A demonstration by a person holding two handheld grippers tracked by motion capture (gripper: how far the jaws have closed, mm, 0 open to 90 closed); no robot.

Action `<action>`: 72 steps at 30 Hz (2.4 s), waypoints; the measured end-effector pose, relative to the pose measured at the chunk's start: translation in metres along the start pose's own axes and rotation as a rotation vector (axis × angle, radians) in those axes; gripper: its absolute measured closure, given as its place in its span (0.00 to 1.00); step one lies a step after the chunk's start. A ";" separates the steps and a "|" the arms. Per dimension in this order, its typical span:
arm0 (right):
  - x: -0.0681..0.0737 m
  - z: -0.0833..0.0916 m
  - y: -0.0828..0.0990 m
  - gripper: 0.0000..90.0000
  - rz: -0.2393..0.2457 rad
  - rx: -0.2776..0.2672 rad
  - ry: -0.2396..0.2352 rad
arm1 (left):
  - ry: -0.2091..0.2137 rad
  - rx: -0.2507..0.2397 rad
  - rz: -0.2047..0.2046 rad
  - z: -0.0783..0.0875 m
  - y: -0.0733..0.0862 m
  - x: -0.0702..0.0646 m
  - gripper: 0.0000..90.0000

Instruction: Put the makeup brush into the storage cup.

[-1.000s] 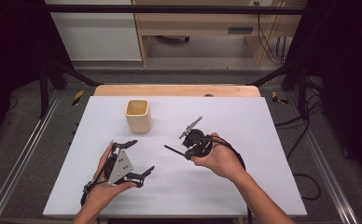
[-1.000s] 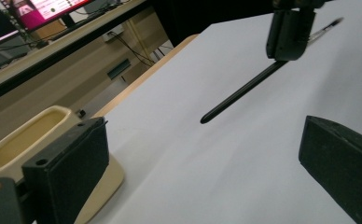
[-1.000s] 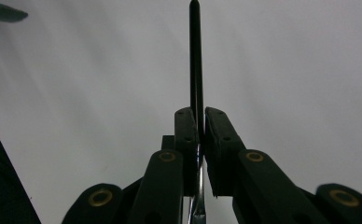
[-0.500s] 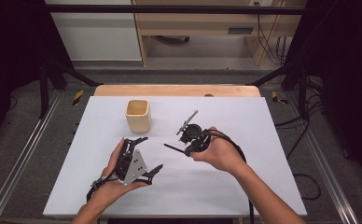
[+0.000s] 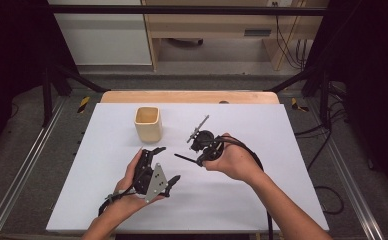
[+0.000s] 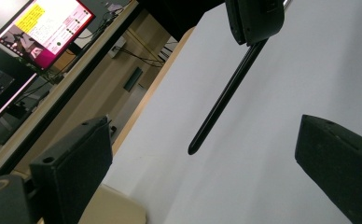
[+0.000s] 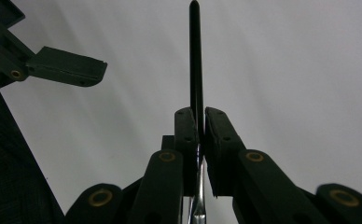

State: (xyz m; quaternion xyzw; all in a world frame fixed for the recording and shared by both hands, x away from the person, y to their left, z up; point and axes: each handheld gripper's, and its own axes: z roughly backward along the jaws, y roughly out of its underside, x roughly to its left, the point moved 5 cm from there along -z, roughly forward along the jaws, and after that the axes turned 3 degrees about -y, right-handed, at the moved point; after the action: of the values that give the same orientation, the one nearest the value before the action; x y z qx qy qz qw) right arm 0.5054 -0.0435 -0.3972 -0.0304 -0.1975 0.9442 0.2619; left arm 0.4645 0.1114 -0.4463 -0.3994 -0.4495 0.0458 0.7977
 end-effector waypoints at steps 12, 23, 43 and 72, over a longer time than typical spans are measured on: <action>0.005 -0.003 -0.005 0.94 0.025 0.004 -0.014 | -0.034 0.001 -0.045 -0.002 0.000 -0.004 0.07; 0.011 -0.006 -0.011 0.94 0.030 0.018 -0.026 | -0.047 0.012 -0.127 -0.006 0.006 -0.014 0.15; 0.023 -0.011 -0.017 0.94 0.059 0.036 -0.058 | -0.033 0.062 -0.273 -0.015 0.005 -0.029 0.55; 0.028 -0.017 -0.016 0.94 0.077 0.048 -0.088 | -0.049 0.070 -0.353 -0.016 0.004 -0.034 0.83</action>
State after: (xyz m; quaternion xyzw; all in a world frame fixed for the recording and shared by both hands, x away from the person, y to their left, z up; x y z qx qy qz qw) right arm 0.4917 -0.0102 -0.4049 0.0101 -0.1846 0.9585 0.2170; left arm 0.4577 0.0903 -0.4766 -0.2853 -0.5300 -0.0695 0.7955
